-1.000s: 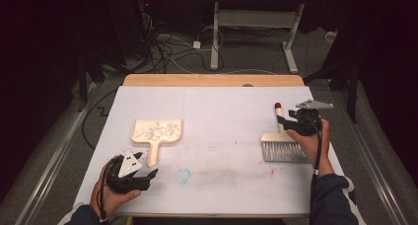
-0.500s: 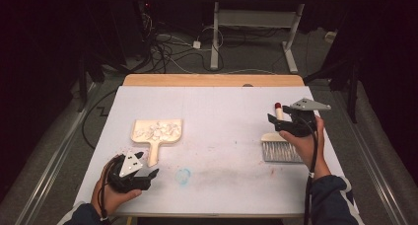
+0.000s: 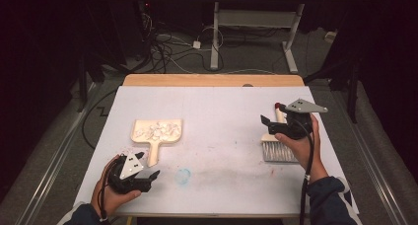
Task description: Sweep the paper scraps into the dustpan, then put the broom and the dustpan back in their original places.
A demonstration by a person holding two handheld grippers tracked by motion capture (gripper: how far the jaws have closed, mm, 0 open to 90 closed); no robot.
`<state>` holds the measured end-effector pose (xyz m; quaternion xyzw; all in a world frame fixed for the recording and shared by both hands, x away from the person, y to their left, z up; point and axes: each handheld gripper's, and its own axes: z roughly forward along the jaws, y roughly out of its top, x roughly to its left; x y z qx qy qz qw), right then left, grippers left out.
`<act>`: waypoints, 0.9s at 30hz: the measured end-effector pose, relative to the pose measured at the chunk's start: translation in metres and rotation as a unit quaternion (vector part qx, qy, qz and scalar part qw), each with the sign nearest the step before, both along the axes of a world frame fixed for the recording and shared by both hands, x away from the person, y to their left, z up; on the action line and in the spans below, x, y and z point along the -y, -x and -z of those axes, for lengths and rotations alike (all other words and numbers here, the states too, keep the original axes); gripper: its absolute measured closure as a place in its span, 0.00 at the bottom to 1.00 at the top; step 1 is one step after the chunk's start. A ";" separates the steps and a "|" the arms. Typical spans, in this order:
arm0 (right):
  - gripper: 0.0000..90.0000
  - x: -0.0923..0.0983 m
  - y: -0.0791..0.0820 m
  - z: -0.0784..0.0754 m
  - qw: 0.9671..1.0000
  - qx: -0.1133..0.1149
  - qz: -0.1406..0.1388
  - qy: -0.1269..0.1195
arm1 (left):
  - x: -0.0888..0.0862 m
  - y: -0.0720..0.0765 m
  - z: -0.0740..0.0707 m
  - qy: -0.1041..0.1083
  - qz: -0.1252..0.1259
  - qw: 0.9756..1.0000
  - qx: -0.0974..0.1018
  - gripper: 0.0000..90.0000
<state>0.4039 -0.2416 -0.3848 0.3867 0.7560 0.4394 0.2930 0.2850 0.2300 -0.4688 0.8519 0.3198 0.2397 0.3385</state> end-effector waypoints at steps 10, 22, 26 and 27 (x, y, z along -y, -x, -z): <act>0.19 -0.005 0.015 -0.004 1.000 0.022 -0.002 0.011 | 0.001 0.001 -0.001 0.002 0.002 1.000 0.008 0.21; 0.19 -0.002 0.037 -0.005 0.999 0.037 0.005 0.030 | 0.002 0.003 -0.003 -0.003 0.005 1.000 0.023 0.20; 0.19 0.001 0.046 -0.006 0.999 0.039 0.001 0.029 | 0.004 0.005 -0.002 -0.004 0.006 1.000 0.016 0.20; 0.19 0.002 0.047 -0.007 0.999 0.044 -0.003 0.031 | 0.004 0.005 -0.002 -0.005 0.006 1.000 0.016 0.20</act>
